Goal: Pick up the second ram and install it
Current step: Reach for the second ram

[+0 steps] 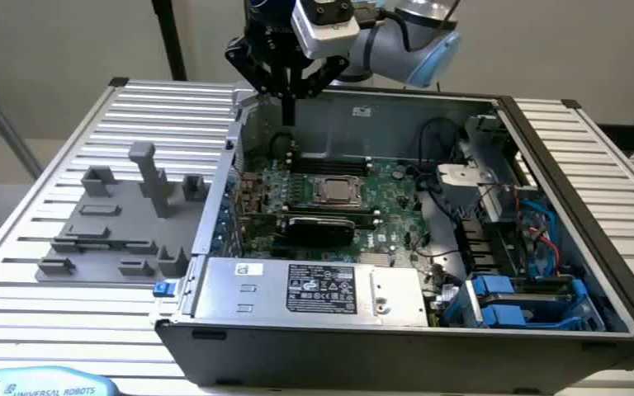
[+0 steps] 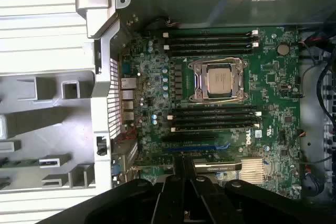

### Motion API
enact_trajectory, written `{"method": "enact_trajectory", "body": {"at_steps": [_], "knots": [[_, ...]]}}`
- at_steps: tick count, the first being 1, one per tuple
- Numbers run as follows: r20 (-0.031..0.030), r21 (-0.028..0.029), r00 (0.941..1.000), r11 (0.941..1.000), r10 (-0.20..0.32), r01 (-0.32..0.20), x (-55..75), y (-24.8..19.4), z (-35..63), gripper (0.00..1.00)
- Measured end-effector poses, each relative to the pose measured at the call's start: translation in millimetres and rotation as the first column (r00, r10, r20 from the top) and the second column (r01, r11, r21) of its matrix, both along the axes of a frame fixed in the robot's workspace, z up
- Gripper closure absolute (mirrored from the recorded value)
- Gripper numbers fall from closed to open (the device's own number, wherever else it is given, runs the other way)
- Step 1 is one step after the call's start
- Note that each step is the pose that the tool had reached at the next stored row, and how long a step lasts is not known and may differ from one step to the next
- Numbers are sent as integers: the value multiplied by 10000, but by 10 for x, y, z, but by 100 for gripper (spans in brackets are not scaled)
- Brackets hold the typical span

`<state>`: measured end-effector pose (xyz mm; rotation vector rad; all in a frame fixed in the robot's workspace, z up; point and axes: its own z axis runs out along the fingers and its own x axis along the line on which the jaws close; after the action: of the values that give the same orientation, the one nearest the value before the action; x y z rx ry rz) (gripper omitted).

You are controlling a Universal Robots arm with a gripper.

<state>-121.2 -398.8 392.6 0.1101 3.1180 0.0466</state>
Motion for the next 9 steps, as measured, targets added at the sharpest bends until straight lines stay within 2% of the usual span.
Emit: {"method": "enact_trajectory", "body": {"at_steps": [9], "knots": [[0, -22, 10000, 10000, 0, 0, 0, 0, 0, 89]]}}
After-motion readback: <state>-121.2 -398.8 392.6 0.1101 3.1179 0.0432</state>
